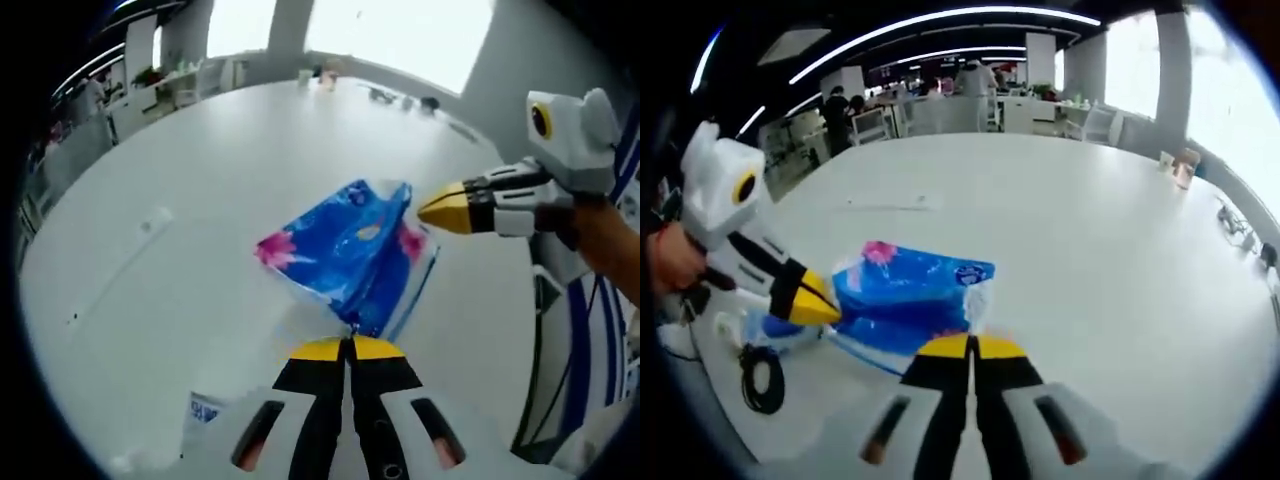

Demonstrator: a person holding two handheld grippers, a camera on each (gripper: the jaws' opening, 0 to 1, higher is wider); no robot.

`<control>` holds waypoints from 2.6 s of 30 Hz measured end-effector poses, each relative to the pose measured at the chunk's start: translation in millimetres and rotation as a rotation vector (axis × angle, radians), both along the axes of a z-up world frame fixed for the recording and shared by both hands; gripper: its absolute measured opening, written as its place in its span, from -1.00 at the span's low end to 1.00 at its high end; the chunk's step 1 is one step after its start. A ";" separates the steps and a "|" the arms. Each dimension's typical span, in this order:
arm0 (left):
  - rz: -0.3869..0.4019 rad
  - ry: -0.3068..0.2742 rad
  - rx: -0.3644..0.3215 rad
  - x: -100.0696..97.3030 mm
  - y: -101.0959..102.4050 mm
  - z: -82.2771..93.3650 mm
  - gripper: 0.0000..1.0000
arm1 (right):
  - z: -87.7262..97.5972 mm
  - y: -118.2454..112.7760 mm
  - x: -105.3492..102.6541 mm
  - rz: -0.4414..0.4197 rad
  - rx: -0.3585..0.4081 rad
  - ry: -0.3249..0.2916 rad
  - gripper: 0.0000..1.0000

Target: Arrange the tabletop items into an orderly group along one side of the table until the central work area is clear of visible clutter.

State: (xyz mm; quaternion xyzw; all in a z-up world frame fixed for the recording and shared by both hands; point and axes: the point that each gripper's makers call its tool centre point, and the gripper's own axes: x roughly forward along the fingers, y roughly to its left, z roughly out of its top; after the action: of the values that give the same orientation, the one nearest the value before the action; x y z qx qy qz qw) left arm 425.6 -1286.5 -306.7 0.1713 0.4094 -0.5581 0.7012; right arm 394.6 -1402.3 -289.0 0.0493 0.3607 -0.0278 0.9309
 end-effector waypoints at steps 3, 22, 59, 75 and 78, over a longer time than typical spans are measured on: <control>-0.002 0.007 0.007 -0.9 -3.7 -6.1 -1.00 | -6.6 -3.8 -1.0 -0.004 0.003 0.010 -1.00; 0.019 0.050 0.038 -1.9 -15.9 -38.5 -1.00 | -37.8 -18.2 3.5 -0.001 0.012 0.053 -1.00; 0.010 0.042 0.058 -7.1 -18.8 -57.4 -0.92 | -61.0 -21.6 0.6 0.031 0.002 0.069 -1.00; 0.006 0.039 0.065 -11.4 -14.8 -58.1 -0.78 | -56.9 -26.7 -2.0 0.004 0.011 0.045 -0.75; 0.006 0.035 0.064 -11.6 -14.3 -57.4 -0.73 | -55.5 -26.2 -3.7 0.000 0.016 0.041 -0.74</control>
State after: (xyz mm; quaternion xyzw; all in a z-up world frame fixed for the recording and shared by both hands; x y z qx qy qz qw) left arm 414.1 -1300.8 -364.1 0.1826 0.4398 -0.5456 0.6896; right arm 390.8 -1428.5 -344.5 0.0562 0.3800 -0.0257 0.9229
